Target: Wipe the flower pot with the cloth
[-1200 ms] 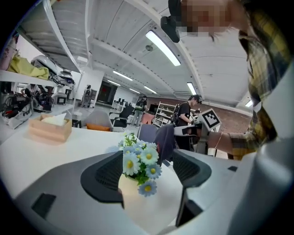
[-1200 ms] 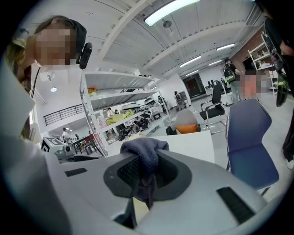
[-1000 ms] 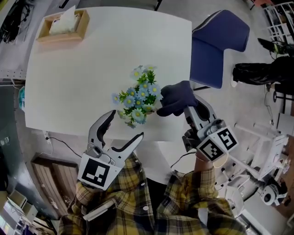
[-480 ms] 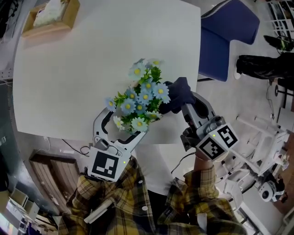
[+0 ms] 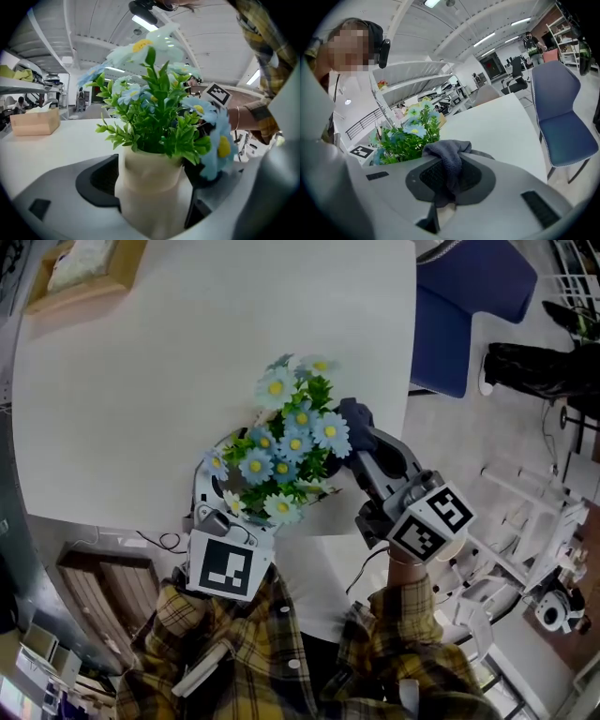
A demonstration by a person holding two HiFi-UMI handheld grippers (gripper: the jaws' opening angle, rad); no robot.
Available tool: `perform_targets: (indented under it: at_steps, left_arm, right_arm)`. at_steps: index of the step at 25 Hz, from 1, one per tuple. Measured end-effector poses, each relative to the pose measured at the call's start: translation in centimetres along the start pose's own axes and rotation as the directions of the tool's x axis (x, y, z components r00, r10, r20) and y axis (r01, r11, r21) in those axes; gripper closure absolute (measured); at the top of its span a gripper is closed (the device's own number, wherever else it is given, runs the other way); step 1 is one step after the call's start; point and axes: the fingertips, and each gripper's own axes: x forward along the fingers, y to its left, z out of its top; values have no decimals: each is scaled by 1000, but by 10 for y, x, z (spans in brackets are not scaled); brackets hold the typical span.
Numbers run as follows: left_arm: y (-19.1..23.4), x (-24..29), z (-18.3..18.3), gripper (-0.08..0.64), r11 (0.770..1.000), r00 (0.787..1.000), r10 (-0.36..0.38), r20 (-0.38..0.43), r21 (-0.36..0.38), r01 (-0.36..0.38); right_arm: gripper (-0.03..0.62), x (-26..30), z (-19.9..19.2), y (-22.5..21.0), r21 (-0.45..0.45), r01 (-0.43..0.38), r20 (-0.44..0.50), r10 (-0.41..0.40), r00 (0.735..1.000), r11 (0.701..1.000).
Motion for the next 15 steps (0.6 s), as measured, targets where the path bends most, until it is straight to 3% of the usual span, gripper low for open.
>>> perform_targets:
  at_steps: [7,15]
  left_arm:
    - [-1,2,0,133,999,999,-25,-30,30,26]
    - [-7,-2,-8,141,985,984,-146,-99,75,154]
  right_arm:
    - [571,1,0,2,53,-29,13,28,1000,998]
    - [571,10,3,-7,56,-37,-29,38,999,998]
